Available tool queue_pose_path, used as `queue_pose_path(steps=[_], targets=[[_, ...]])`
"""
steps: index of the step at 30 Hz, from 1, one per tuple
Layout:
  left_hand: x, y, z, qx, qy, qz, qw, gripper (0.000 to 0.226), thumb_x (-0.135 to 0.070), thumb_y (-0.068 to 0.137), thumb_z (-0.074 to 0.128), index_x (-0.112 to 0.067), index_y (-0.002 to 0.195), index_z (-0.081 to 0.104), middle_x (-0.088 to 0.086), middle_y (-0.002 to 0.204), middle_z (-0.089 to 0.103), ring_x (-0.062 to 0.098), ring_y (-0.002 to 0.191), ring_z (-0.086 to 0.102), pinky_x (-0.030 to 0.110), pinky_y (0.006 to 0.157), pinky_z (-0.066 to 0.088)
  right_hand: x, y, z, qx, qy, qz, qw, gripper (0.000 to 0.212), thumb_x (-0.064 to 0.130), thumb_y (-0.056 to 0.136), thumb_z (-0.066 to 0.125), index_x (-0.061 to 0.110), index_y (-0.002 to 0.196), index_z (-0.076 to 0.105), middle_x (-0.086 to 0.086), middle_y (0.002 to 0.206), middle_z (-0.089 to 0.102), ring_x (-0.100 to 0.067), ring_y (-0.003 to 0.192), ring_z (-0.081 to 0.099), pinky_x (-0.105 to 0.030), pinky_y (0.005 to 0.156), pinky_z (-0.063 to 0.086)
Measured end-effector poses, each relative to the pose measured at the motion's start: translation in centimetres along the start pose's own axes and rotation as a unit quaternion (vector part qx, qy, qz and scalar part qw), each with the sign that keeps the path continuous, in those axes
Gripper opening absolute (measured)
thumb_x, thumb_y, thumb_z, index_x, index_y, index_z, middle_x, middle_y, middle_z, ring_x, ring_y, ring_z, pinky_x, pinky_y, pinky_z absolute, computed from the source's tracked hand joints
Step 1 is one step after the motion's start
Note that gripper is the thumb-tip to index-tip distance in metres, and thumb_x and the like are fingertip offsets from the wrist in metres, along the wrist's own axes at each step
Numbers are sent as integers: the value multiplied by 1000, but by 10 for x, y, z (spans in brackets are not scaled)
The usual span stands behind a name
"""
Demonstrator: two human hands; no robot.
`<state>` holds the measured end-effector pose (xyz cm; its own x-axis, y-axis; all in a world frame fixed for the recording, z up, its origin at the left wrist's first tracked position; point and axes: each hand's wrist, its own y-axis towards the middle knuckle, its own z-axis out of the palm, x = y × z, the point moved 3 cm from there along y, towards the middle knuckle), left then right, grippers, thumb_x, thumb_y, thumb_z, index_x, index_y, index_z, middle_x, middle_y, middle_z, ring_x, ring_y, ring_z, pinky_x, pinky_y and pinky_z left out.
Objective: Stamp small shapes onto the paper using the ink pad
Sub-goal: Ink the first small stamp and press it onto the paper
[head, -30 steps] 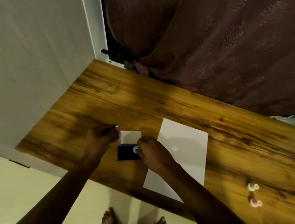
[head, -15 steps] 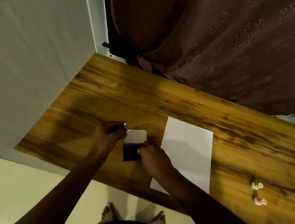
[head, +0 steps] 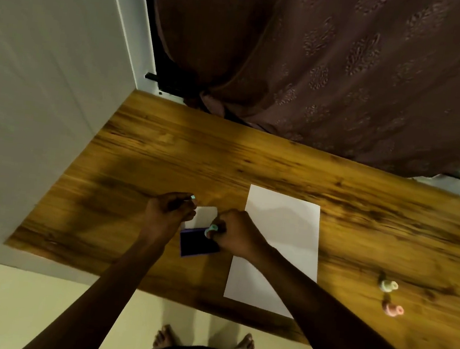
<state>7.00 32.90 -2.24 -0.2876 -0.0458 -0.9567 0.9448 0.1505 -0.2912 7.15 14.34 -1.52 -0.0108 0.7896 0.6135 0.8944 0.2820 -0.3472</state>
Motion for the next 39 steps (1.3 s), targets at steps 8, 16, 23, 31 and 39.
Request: queue_pose_path(steps=[8,16,23,31,39], targets=[[4,0,14,25,1,-22,999,24,-11,90,76,-8,114,77,11,104,82,20,90,80,47,92,62,-52,25,-87,-186,54,77,978,25,25,87,79,1,94,76,-13,92,76,-22,85,70,-24,72,43],[9,0,26,31,20,-44,998,21,-17,90,78,-15,111,78,4,101,83,20,88,81,52,95,61,-74,48,-86,-207,-124,58,969,33,30,96,67,6,118,67,-12,113,72,-29,107,69,-33,94,54],[5,3,26,37,7,-41,998,21,-10,91,75,-11,112,78,9,104,82,25,93,80,47,94,61,-75,55,-82,-200,-171,39,964,33,30,95,68,6,118,67,-12,113,72,-28,106,69,-32,93,54],[1,-1,28,42,10,-46,998,24,-11,92,74,-6,116,76,11,107,81,26,97,79,25,79,61,-84,61,-71,-188,-161,66,967,38,29,96,67,4,125,65,-13,118,71,-29,110,69,-31,98,53],[-2,-10,39,39,33,-76,996,22,-24,90,77,-22,111,77,3,108,81,21,95,78,42,88,58,-81,68,-70,-182,-215,70,957,35,27,92,72,5,119,66,-12,113,72,-27,105,70,-31,92,55]])
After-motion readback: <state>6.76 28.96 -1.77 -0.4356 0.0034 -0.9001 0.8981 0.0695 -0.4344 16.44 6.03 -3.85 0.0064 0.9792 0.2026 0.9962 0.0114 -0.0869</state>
